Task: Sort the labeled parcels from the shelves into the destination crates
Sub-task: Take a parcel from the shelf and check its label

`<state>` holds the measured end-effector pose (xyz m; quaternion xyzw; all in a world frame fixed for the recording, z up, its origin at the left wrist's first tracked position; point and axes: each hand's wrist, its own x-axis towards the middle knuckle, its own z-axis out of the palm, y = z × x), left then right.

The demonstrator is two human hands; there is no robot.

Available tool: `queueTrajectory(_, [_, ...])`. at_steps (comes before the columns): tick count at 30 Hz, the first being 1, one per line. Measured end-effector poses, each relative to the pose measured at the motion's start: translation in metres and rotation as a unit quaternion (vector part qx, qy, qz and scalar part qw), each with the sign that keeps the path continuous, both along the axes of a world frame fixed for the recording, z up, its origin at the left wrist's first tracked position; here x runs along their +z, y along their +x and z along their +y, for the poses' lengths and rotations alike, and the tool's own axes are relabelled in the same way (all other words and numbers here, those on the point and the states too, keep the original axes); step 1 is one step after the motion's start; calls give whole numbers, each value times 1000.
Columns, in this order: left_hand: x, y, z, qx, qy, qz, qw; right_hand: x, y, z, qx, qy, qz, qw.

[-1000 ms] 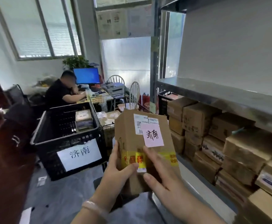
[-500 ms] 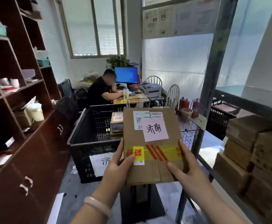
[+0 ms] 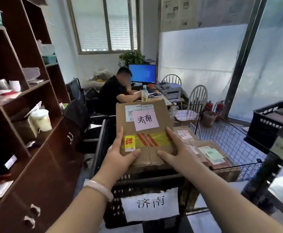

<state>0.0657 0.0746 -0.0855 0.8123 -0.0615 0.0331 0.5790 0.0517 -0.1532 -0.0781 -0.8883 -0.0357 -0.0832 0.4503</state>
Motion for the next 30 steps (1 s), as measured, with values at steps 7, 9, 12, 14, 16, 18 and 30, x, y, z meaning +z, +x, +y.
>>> queueTrajectory(7, [-46, 70, 28, -22, 80, 141, 987, -33, 77, 28, 39, -91, 196, 976])
queueTrajectory(9, [-61, 82, 29, -46, 105, 193, 974, -44, 88, 27, 52, -137, 252, 957])
queueTrajectory(12, [-83, 93, 26, -87, 179, 250, 947, -62, 102, 29, 79, -206, 330, 918])
queueTrajectory(14, [-94, 100, 21, -120, 242, 284, 920, -74, 111, 30, 98, -250, 364, 892])
queueTrajectory(16, [-104, 108, 15, -150, 291, 324, 887, -83, 121, 29, 114, -278, 388, 871])
queueTrajectory(18, [-112, 118, 10, -170, 327, 352, 860, -89, 132, 30, 125, -299, 404, 855])
queueTrajectory(30, [-154, 159, -24, -262, 467, 413, 737, -115, 156, 35, 168, -472, 425, 754])
